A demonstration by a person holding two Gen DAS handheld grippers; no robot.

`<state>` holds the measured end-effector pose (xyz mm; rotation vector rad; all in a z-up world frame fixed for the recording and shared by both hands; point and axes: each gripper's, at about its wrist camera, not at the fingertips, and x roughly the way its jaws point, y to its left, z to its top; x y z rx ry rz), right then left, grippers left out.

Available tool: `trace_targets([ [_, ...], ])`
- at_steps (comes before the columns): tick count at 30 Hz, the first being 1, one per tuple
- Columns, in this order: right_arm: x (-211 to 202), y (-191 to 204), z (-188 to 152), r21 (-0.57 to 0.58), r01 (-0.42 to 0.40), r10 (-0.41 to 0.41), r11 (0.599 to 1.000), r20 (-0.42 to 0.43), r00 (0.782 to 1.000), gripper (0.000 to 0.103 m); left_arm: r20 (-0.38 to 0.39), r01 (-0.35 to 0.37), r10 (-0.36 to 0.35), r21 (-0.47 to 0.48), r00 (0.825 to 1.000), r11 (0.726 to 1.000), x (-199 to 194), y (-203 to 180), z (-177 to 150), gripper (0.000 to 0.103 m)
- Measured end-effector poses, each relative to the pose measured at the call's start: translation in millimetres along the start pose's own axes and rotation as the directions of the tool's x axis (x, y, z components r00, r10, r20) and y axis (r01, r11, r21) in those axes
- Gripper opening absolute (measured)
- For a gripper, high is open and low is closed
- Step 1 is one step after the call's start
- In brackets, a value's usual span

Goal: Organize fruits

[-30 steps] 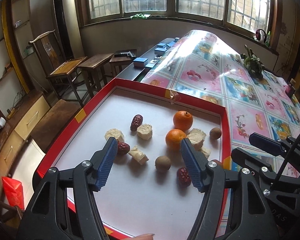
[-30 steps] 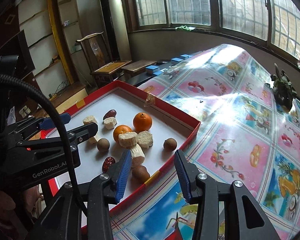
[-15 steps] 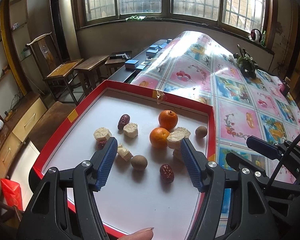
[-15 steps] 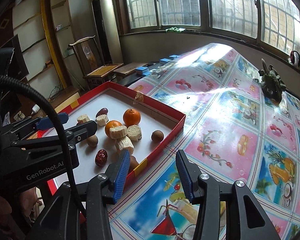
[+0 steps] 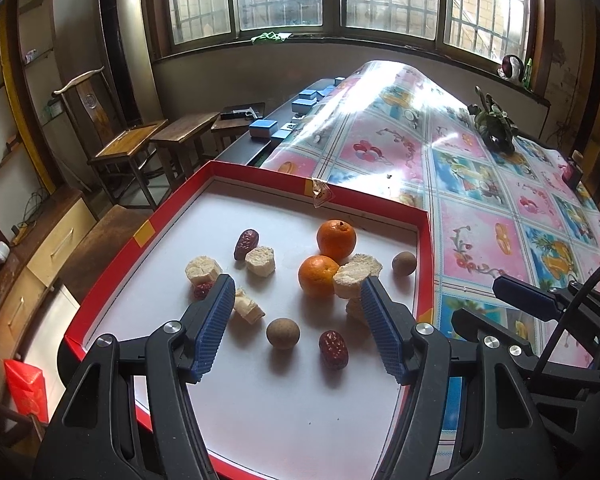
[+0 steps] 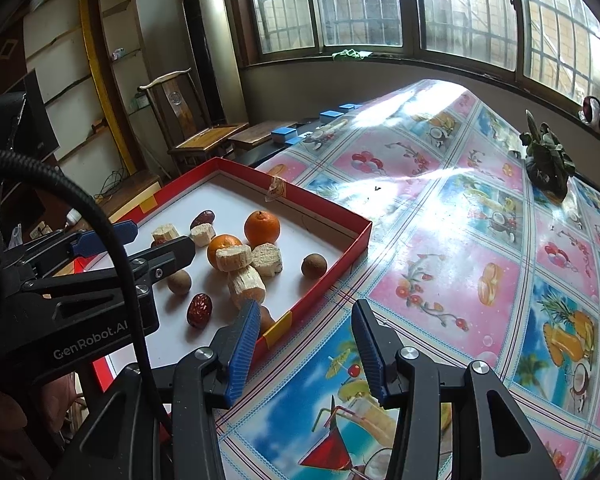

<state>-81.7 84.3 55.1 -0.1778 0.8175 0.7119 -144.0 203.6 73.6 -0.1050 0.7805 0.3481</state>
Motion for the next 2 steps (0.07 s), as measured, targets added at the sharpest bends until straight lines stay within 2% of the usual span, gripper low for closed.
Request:
trace_targets([
  [2, -0.5, -2.7, 0.0, 0.004, 0.002, -0.002, 1.0, 0.001, 1.0, 0.046, 0.0, -0.001, 0.001, 0.007, 1.0, 1.0, 0.0, -2.3, 0.6, 0.066],
])
